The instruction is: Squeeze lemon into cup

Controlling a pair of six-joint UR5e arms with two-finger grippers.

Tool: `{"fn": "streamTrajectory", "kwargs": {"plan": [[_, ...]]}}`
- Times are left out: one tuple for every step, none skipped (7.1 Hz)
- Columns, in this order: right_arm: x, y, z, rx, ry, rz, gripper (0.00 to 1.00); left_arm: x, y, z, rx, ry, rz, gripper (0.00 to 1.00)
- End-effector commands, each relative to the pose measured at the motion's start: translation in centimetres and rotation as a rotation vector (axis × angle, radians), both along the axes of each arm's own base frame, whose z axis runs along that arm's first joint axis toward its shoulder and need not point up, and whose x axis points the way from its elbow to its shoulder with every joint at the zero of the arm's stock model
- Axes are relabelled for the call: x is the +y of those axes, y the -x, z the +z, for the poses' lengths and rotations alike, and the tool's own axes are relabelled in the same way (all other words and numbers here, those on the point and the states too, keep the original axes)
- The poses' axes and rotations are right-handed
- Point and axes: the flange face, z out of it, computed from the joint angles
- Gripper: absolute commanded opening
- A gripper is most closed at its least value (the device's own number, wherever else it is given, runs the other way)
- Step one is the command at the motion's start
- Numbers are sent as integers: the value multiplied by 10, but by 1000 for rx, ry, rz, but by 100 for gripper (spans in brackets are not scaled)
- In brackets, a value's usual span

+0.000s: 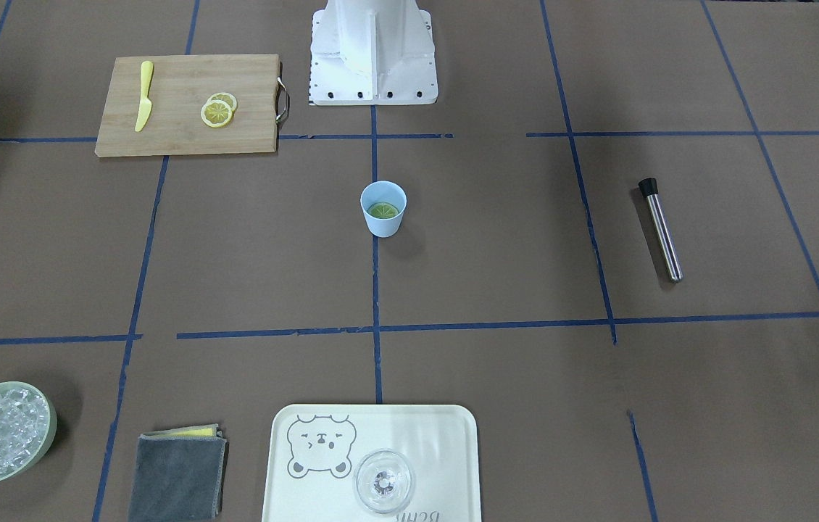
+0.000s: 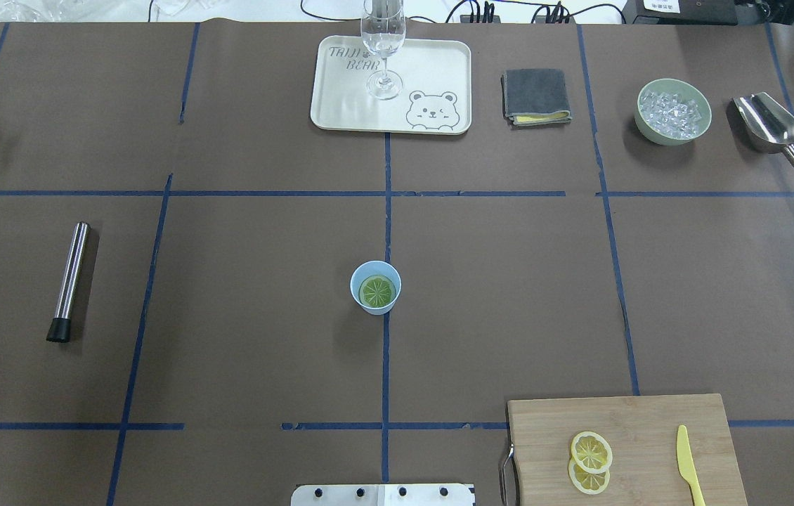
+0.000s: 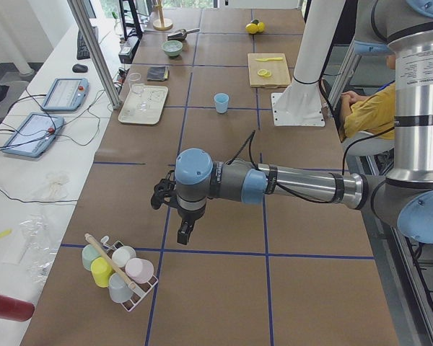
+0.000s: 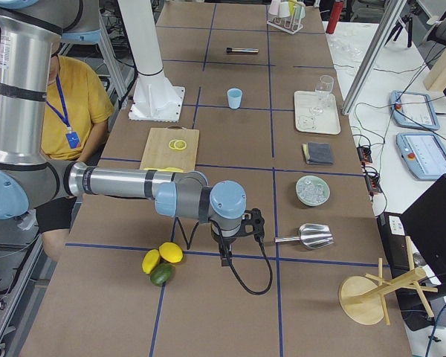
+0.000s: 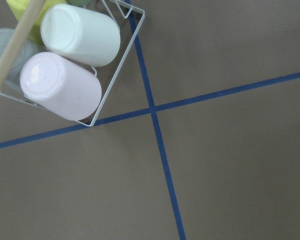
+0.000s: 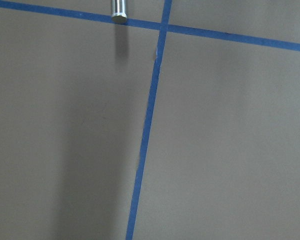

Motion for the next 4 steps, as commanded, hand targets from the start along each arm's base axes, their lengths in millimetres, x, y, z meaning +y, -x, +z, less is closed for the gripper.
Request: {"fn": "streamTrajectory", "kwargs": {"plan": [[2, -1, 3, 15, 37, 30, 100, 17, 0, 21, -4, 44, -1, 100], [5, -2, 3, 31, 63, 56, 100, 19, 0, 31, -2, 64, -3, 100], [7, -2, 7, 32, 72, 57, 100, 15, -1, 24, 3, 53, -5, 100], [8, -1, 8, 27, 72, 56, 100, 10, -2, 20, 3, 48, -1, 100]]}}
